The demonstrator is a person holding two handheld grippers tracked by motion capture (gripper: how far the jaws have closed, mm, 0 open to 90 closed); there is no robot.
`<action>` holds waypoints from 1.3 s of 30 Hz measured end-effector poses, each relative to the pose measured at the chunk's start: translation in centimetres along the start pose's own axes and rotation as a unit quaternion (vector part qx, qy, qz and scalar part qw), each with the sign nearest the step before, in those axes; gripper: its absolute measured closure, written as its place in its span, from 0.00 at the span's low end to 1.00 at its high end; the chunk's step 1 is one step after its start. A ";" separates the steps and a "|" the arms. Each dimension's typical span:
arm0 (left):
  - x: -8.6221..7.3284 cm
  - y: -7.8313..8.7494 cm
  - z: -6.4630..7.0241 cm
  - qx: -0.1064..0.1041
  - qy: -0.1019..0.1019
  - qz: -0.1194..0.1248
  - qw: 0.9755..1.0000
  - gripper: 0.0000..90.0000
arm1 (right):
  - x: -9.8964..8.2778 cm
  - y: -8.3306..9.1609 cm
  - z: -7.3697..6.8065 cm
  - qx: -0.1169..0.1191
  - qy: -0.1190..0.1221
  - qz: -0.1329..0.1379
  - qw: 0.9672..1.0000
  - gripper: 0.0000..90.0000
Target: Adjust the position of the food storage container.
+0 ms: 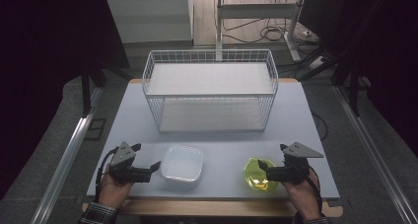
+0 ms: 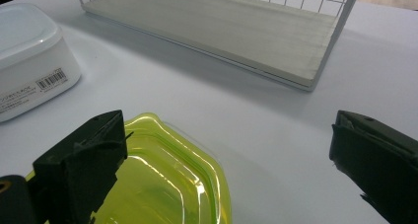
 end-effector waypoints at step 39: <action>-0.1 -0.1 -0.1 0.003 0.000 -0.001 1.000 0.05 | 2.0 -0.9 -9.5 0.146 0.127 -0.080 0.978 1.00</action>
Point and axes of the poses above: each handheld gripper's, and its own axes: y roughly backward along the jaws, x roughly out of its top, z roughly to its right, the point moved 5 cm from there along -y, roughly forward along the jaws, and after that the axes turned 13 degrees about y, right-handed, at the moved point
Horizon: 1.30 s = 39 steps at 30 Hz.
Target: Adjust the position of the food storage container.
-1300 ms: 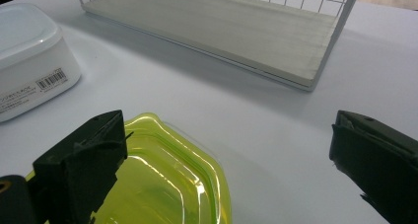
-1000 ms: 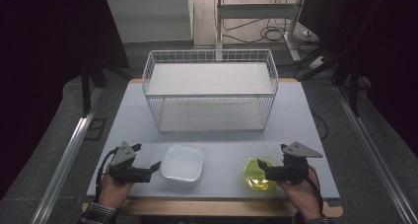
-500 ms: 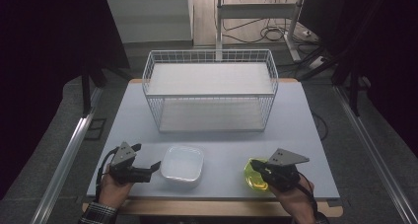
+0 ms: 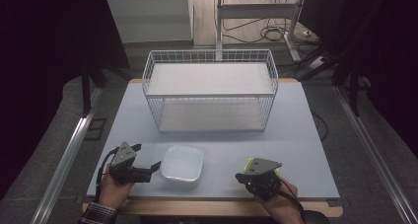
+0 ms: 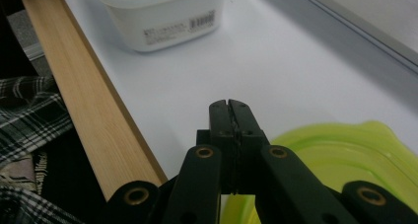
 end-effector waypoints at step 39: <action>-0.7 0.1 -2.2 -0.007 0.006 -0.040 0.999 0.49 | -2.4 1.8 2.6 -0.062 -0.040 0.014 0.997 0.59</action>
Point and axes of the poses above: each handheld gripper's, and its own axes: y roughly backward along the jaws, x roughly out of its top, z roughly to its right, the point moved 5 cm from there along -y, roughly forward along the jaws, and after that the axes turned 13 degrees about y, right-handed, at the moved point
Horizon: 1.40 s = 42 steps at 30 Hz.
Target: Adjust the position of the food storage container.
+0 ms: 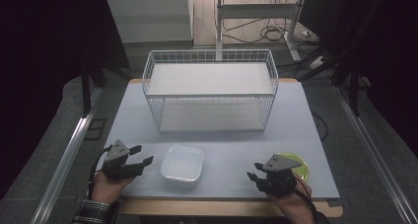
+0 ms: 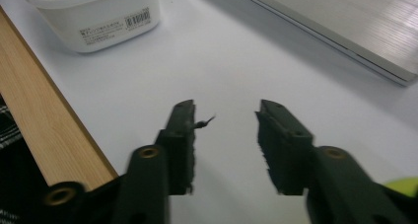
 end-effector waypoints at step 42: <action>-1.0 -3.5 6.2 -0.065 -0.067 -0.116 0.989 0.99 | 0.7 -2.1 -1.2 0.033 -0.024 0.028 0.999 0.19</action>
Point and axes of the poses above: each handheld gripper's, and its own axes: y roughly backward along the jaws, x roughly out of its top, z roughly to its right, the point moved 5 cm from there along -y, roughly forward along the jaws, and after that the axes turned 13 degrees about y, right-handed, at the moved point
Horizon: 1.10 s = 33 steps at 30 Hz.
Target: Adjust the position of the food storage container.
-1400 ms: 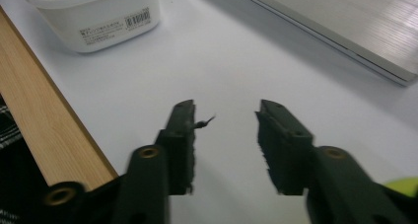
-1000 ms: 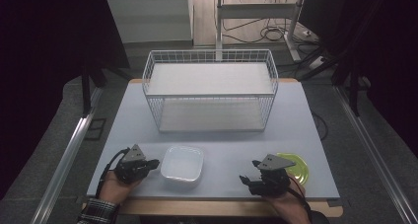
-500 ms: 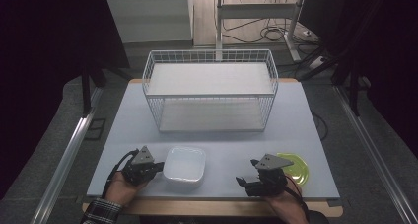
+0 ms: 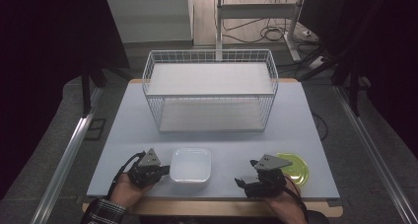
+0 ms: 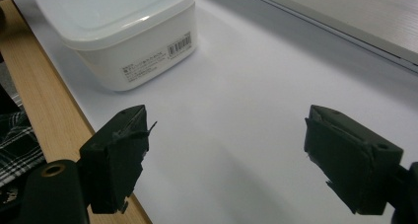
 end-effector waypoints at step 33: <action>3.8 -4.8 2.4 -0.014 0.000 0.009 1.000 0.98 | 0.2 -2.6 -2.0 0.015 0.032 -0.019 0.999 0.20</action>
Point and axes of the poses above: each handheld gripper's, and its own axes: y roughly backward along the jaws, x roughly out of its top, z roughly to its right, the point moved 5 cm from there along -y, roughly forward along the jaws, and after that the axes turned 13 degrees about y, right-handed, at the moved point
